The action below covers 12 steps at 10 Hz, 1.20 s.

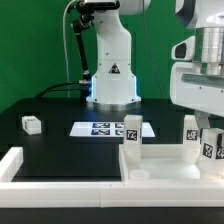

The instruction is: Assemble square table

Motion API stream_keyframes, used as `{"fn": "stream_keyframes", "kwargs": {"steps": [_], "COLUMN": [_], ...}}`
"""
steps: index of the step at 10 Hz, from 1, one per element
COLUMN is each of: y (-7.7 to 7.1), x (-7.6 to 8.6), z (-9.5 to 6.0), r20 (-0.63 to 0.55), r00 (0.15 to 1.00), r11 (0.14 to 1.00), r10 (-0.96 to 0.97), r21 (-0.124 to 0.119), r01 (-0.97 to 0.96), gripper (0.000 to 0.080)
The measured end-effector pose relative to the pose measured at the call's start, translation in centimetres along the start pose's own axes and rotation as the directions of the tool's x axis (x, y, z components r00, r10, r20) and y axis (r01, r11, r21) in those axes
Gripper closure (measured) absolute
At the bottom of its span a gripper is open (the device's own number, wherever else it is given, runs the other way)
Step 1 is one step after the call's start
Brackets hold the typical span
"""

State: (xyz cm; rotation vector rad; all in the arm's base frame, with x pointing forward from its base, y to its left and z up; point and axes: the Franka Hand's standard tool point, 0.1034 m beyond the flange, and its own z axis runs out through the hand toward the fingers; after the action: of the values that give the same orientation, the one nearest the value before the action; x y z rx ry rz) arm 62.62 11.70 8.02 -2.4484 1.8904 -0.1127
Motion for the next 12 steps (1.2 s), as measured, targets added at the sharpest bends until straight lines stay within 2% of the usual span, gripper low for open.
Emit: {"fn": "stream_keyframes", "kwargs": {"steps": [1,3,4,6,8,9,10,12], "y": [0.0,0.1,-0.1,-0.1,-0.1,-0.1,-0.1,-0.3], "x": [0.2,0.4,-0.1,-0.4,-0.5,-0.5,-0.7,-1.1], "z": [0.0,0.1,0.2,0.2,0.3,0.3,0.2,0.1], "r20": [0.027,0.078,0.092,0.109,0.107,0.097,0.073,0.035], "r00": [0.986,0.889,0.788,0.73,0.742,0.796,0.878,0.976], "r11": [0.987,0.892,0.791,0.731,0.743,0.796,0.878,0.974], "r10": [0.162,0.452,0.609,0.675,0.662,0.598,0.474,0.216], "r21": [0.006,-0.011,0.002,0.035,0.036,0.042,0.044,0.058], "r01": [-0.162,-0.452,-0.612,-0.681,-0.669,-0.603,-0.477,-0.218], "gripper": [0.0511,0.0511,0.0511,0.051,0.0509,0.0348,0.0223,0.0223]}}
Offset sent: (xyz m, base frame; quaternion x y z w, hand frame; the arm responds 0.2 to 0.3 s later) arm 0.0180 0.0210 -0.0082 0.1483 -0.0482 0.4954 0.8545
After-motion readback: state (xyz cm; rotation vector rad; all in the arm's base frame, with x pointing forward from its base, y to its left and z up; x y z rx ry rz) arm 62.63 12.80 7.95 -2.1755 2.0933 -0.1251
